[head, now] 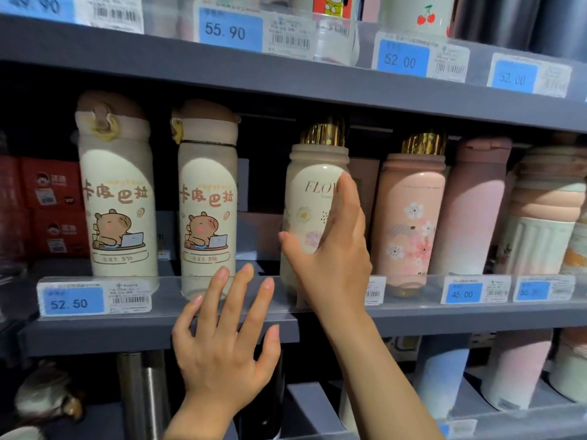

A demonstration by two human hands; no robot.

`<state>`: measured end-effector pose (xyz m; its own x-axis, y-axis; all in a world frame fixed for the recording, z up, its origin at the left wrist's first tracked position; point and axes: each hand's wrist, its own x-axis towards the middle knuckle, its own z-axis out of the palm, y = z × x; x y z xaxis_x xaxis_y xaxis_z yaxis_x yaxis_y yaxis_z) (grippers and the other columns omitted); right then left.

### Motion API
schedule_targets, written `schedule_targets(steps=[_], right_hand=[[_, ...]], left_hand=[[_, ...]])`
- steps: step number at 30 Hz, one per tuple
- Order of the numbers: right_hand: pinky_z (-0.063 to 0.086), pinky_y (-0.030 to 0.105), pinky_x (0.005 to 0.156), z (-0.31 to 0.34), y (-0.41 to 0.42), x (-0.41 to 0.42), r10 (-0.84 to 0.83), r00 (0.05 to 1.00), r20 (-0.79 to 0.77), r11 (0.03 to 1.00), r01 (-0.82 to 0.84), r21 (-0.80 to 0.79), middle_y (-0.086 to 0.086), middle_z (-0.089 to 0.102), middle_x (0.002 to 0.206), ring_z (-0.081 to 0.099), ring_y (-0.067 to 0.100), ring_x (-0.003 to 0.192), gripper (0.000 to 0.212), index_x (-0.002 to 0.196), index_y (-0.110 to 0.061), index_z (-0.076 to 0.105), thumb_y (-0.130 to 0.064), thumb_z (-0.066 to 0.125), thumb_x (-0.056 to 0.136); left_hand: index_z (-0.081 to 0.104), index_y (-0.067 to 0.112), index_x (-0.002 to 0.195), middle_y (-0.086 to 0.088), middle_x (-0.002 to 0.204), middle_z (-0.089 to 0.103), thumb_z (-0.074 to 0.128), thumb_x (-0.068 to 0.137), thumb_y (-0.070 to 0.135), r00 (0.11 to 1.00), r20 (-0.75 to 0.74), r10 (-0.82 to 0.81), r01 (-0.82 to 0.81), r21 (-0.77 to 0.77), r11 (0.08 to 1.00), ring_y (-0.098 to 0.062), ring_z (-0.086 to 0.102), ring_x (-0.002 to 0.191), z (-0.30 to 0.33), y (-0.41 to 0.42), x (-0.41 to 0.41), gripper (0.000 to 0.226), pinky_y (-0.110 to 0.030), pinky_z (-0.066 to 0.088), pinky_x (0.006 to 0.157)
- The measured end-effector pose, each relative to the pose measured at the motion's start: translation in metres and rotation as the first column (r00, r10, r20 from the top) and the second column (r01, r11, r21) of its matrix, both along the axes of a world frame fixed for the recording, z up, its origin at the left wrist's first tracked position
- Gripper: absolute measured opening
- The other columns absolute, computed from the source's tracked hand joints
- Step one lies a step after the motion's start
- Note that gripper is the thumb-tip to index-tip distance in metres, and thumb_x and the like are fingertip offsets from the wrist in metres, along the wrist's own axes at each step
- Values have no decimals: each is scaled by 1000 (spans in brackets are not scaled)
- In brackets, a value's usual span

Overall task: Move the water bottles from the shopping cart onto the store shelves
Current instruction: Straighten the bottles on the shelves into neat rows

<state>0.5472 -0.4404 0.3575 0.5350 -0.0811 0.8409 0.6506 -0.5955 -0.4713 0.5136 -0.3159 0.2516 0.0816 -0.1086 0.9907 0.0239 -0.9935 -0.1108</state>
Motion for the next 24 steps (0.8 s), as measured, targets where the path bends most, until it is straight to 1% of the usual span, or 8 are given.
schedule_targets(steps=[1,4,9,12,15,19,22,24], right_hand=[[43,41,85,0,0,1,-6,1000,17,1000,6,10,0,32,148,42,27,127,102,147,-41,3,-36,76,76],[44,42,84,-1,2,4,-52,998,46,998,51,23,5,35,145,44,30,124,99,142,-43,4,-35,76,75],[48,45,81,-4,-4,9,-108,990,86,994,108,9,8,40,141,50,34,116,97,144,-39,8,-38,73,73],[49,46,79,-4,-9,11,-127,987,99,992,129,-14,9,42,140,52,34,115,96,146,-37,9,-40,73,73],[50,46,78,-4,-11,10,-135,985,105,990,138,-27,8,41,140,52,34,114,94,147,-36,10,-44,68,73],[48,43,77,-5,-12,9,-132,987,93,989,137,-47,6,41,140,52,32,113,95,147,-35,9,-47,67,73],[50,49,84,-5,-12,8,-157,980,121,987,161,-20,12,37,145,48,35,120,92,146,-32,13,-50,68,74],[44,49,95,-7,-12,4,-194,951,241,980,197,13,18,36,147,42,34,127,86,144,-26,21,-48,70,77]], left_hand=[[46,24,138,-4,142,48,39,94,38,1000,4,5,-5,5,1000,-27,44,131,0,1,0,47,-44,33,97],[46,23,138,-4,141,47,39,94,38,1000,20,7,-7,17,1000,-27,44,130,1,1,1,47,-45,35,95],[47,24,137,-4,142,47,39,94,39,1000,24,18,-19,35,999,-27,45,130,0,1,3,47,-45,36,94],[47,24,137,-4,141,48,39,94,40,999,39,30,-31,33,999,-27,46,129,-1,1,4,47,-45,36,93],[49,23,136,-4,140,50,40,93,39,999,41,32,-33,38,999,-28,46,129,-1,1,5,47,-46,37,92],[52,23,134,-5,140,49,40,93,37,999,47,25,-27,38,999,-29,47,128,0,1,4,45,-45,37,92],[51,23,134,-5,140,49,40,93,37,999,50,15,-16,27,1000,-29,47,129,0,1,4,44,-45,38,92],[51,23,133,-5,141,49,39,94,37,999,45,9,-10,13,1000,-29,46,129,0,0,3,43,-45,37,92]])
